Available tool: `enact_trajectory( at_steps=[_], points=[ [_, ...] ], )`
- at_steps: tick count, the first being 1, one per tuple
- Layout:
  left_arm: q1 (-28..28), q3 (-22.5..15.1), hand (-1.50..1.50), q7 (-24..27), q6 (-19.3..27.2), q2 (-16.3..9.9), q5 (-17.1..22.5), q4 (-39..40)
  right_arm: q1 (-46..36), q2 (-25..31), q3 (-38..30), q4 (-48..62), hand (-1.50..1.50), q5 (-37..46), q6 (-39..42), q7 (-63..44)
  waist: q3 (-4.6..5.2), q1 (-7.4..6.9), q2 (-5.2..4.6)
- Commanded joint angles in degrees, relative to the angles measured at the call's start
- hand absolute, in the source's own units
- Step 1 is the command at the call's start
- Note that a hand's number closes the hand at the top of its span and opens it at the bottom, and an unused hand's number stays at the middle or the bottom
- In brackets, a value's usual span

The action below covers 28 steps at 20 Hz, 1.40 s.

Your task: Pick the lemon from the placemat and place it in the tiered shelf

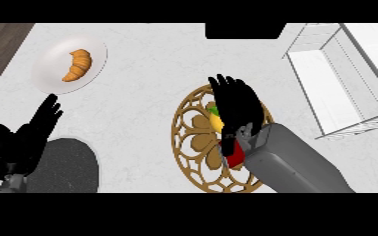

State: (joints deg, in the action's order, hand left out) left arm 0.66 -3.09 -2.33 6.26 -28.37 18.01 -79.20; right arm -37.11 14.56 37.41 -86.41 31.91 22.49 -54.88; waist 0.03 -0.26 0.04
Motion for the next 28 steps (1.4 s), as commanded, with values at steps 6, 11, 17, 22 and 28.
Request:
enact_trajectory(
  at_steps=[6,11,17,22,28],
  points=[
    [-0.68,1.58,0.0,-0.78,-1.89,2.26,-2.59,0.35,4.17,-0.83,-2.37,9.11,-1.5,8.61,-0.7,8.07,-0.04,-0.03,-0.09],
    [0.28,4.31,0.0,0.88,-4.33,3.26,-3.44,1.38,5.48,-3.44,-4.5,9.87,-1.5,13.23,-0.72,10.65,-0.03,-0.03,-0.07],
    [-0.73,5.59,0.0,1.86,-4.52,4.83,-6.04,3.28,7.07,-5.62,-6.53,12.23,-1.5,16.59,-1.25,13.63,-0.03,0.1,-0.07],
    [1.85,5.9,0.0,-2.6,-4.61,4.77,-5.94,-3.55,6.35,-7.11,-8.62,19.85,-1.5,18.74,-4.66,18.4,-0.05,-0.21,-0.09],
    [1.62,8.4,0.0,-1.72,-6.77,5.23,-7.05,-2.53,4.83,-7.24,-12.01,20.29,1.5,20.14,-0.69,22.52,-0.03,-0.11,-0.03]
  ],
)
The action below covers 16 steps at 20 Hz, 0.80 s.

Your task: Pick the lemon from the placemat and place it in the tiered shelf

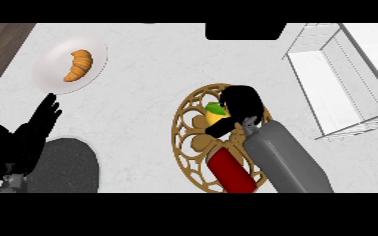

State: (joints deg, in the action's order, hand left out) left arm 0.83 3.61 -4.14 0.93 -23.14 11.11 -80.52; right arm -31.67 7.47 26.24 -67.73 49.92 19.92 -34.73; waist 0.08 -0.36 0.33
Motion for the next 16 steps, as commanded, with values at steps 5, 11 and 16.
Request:
enact_trajectory(
  at_steps=[5,11,16],
  points=[
    [0.59,2.5,0.0,-4.73,-1.92,0.38,0.16,-4.98,-2.89,-0.57,-2.21,4.01,1.5,6.09,-0.76,5.65,-0.1,-0.09,-0.34],
    [-1.88,4.02,0.0,-1.12,-4.06,1.01,-1.3,1.36,1.09,-1.21,-1.6,0.41,1.5,11.32,-7.68,7.43,-0.08,0.14,-0.37],
    [-0.99,3.75,0.0,-2.67,-1.88,1.55,-2.71,-1.06,-2.66,-2.8,-7.32,-8.14,1.5,11.7,-2.61,-4.85,-0.07,0.31,-0.22]
  ],
)
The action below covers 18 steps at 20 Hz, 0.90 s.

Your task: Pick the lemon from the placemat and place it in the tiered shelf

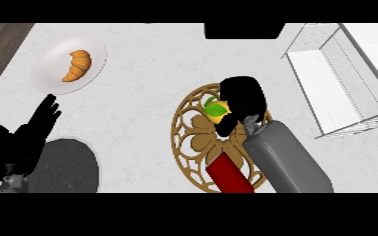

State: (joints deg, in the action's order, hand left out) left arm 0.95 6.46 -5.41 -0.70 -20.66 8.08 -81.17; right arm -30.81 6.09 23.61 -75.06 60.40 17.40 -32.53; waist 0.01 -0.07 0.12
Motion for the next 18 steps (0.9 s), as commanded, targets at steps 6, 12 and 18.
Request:
enact_trajectory(
  at_steps=[6,12,18],
  points=[
    [1.12,0.26,0.0,0.12,-0.1,-0.33,-0.14,-1.05,-5.69,0.16,-22.36,5.5,1.5,8.89,-13.21,-35.73,-0.01,0.38,-0.1],
    [-2.55,-0.27,0.0,-1.36,-0.05,0.1,-0.21,0.2,-18.97,-4.47,-26.64,4.87,1.5,17.84,-13.67,-50.76,0.14,-0.42,-0.02],
    [-2.52,-1.17,0.0,-1.41,-0.24,0.7,-0.65,-0.59,-25.16,-6.01,-29.79,1.18,1.5,24.62,-20.93,-52.61,0.08,-1.52,-0.01]
  ],
)
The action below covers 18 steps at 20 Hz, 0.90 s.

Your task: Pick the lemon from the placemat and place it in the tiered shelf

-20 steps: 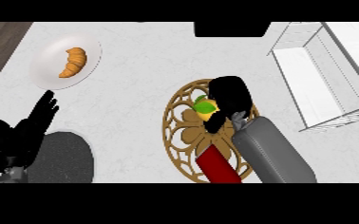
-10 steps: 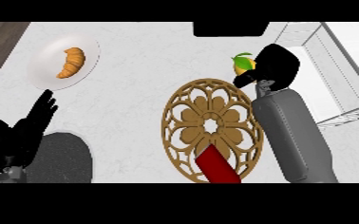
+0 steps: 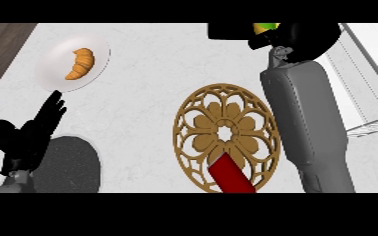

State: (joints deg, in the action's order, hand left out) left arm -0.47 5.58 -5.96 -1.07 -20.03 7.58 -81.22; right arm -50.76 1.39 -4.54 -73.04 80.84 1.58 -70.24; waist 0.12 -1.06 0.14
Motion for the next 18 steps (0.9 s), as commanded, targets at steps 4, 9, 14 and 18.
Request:
enact_trajectory(
  at_steps=[4,9,14,18],
  points=[
    [-0.3,1.0,0.0,-0.51,-2.21,-1.42,1.42,-0.19,-10.82,-1.34,-3.88,-2.05,1.5,9.67,-1.99,-14.94,0.03,-0.74,0.13],
    [-0.16,1.09,0.0,-0.73,-1.14,-1.17,0.37,0.38,-14.16,-1.36,-4.06,-2.79,1.5,14.59,0.49,-14.96,-0.01,-0.93,0.11],
    [0.16,1.75,0.0,-0.07,-2.27,-1.66,0.98,0.65,-21.7,-1.37,-6.58,-0.67,1.5,23.01,6.3,-14.96,0.03,-0.66,0.03],
    [1.45,0.36,0.0,2.47,-0.64,0.94,-0.67,1.78,-25.91,-0.37,-11.33,2.24,1.5,28.37,14.85,-13.14,0.11,0.43,0.11]
  ],
)
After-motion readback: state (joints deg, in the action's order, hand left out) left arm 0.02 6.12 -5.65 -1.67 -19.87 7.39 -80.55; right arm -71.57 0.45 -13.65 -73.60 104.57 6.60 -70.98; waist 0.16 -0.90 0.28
